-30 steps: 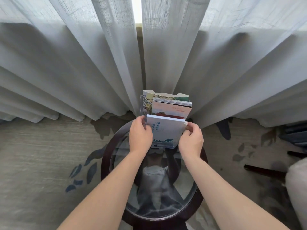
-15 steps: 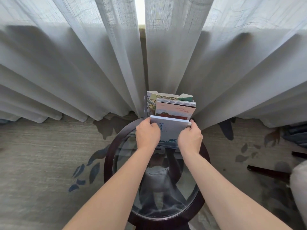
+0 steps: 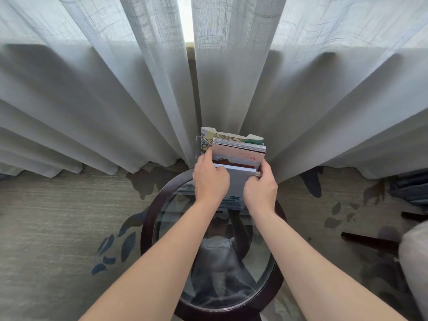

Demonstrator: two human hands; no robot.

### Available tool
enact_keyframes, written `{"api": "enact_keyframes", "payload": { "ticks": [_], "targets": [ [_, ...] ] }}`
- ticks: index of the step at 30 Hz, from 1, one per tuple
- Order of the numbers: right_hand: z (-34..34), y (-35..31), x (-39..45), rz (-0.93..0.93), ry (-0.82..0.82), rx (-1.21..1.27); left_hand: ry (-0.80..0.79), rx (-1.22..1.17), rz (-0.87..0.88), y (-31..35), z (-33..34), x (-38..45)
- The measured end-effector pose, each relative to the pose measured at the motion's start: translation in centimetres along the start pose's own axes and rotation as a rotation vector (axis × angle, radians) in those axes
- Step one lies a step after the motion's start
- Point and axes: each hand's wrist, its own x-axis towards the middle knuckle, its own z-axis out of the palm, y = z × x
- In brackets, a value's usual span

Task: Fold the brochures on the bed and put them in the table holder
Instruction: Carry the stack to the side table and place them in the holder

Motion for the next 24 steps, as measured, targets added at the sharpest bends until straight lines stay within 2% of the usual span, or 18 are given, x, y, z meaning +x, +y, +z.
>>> {"api": "enact_keyframes", "payload": {
  "ticks": [7, 10, 13, 15, 19, 21, 24],
  "targets": [
    [-0.1, 0.6, 0.4, -0.008, -0.023, 0.025, 0.026, 0.026, 0.028, -0.3, 0.0, 0.0],
    [0.0, 1.0, 0.7, 0.066, -0.041, 0.033, 0.163, 0.022, 0.053, -0.8, -0.4, 0.0],
    [-0.4, 2.2, 1.5, 0.191, -0.102, 0.006, 0.259, -0.057, -0.071, -2.4, -1.5, 0.5],
    [-0.8, 3.2, 1.8, 0.251, -0.192, -0.022, 0.199, -0.057, -0.192, -4.1, -2.1, 1.4],
    [-0.8, 4.9, 1.5, 0.280, -0.358, -0.077, -0.088, -0.061, -0.324, -7.0, -1.8, 1.9],
    [-0.2, 5.2, 1.4, 0.278, -0.372, -0.081, -0.178, -0.061, -0.331, -7.6, -1.4, 1.4],
    [0.3, 5.1, 1.4, 0.269, -0.355, -0.105, -0.198, -0.066, -0.327, -8.0, -1.3, 1.0]
  ]
}}
